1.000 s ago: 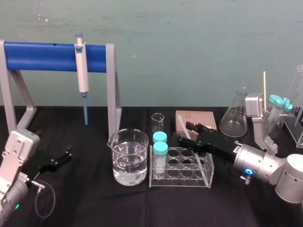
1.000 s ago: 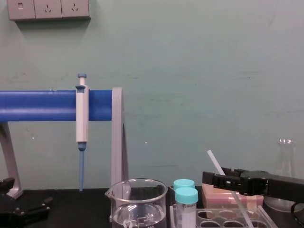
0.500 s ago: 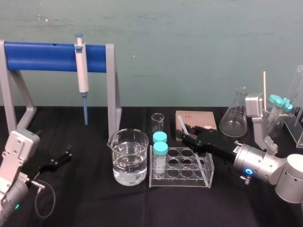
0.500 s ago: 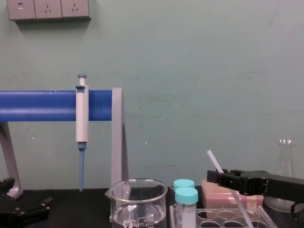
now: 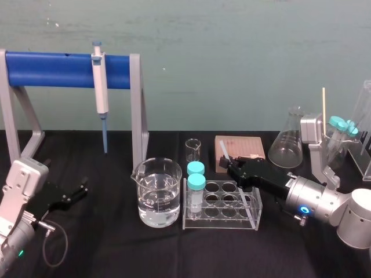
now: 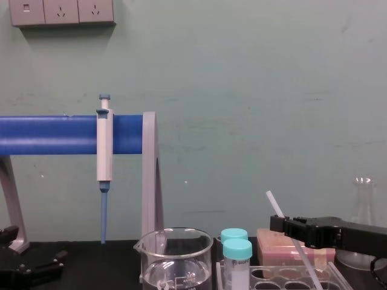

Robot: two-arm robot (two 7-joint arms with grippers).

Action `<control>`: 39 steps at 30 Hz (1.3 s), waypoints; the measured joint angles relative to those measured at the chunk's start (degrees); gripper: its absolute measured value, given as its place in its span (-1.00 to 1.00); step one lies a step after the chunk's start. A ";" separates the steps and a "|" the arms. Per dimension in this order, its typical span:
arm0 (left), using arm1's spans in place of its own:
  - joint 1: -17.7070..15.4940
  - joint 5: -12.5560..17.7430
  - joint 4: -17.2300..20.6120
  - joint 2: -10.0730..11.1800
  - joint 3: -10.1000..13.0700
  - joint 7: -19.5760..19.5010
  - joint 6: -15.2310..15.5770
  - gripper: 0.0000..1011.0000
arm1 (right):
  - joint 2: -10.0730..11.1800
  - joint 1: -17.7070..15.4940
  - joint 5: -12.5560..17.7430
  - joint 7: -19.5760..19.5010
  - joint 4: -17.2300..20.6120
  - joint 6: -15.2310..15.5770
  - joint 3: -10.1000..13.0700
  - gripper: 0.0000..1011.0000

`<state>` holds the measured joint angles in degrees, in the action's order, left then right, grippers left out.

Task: Pick up the stirring rod with one hand, then place it down.

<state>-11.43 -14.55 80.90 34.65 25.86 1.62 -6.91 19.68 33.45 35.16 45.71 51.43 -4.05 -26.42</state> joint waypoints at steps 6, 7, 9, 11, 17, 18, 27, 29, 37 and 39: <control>0.00 0.00 0.00 0.00 0.00 0.00 0.00 0.98 | 0.00 0.00 0.00 0.00 0.00 0.01 0.00 -0.86; 0.00 0.00 0.00 0.00 0.00 0.00 0.00 0.98 | 0.04 -0.13 -0.03 -0.21 0.29 -0.18 0.05 -0.86; 0.00 0.00 0.00 0.00 0.00 0.00 0.00 0.98 | 0.12 -0.46 -0.14 -0.74 1.10 -0.81 0.21 -0.86; 0.00 0.00 0.00 0.00 0.00 0.00 0.00 0.98 | 0.21 -0.97 -0.24 -1.48 2.25 -2.00 0.75 -0.86; 0.00 0.00 0.00 0.00 0.00 0.00 0.00 0.98 | 0.29 -2.60 -0.28 -3.19 6.03 -6.09 2.64 -0.86; 0.00 0.00 0.00 0.00 0.00 0.00 0.00 0.98 | 0.30 -2.73 -0.30 -3.31 6.43 -6.48 2.81 -0.86; 0.00 0.00 0.00 0.00 0.00 0.00 0.00 0.98 | 0.34 -3.60 -1.10 -3.91 11.58 -11.21 4.44 -0.86; 0.00 0.00 0.00 0.00 0.00 0.00 0.00 0.98 | 0.36 -3.69 -1.97 -4.58 12.92 -13.00 4.85 -0.86; 0.00 0.00 0.00 0.00 0.00 0.00 0.00 0.98 | -0.03 -4.71 -7.54 -8.77 15.07 -22.03 6.95 -0.86; 0.00 0.00 0.00 0.00 0.00 0.00 0.00 0.98 | -0.29 -5.00 -8.24 -9.38 14.84 -23.52 7.48 -0.86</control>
<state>-11.43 -14.55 80.90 34.65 25.86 1.62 -6.91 19.40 28.45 26.92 36.32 66.27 -27.57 -18.94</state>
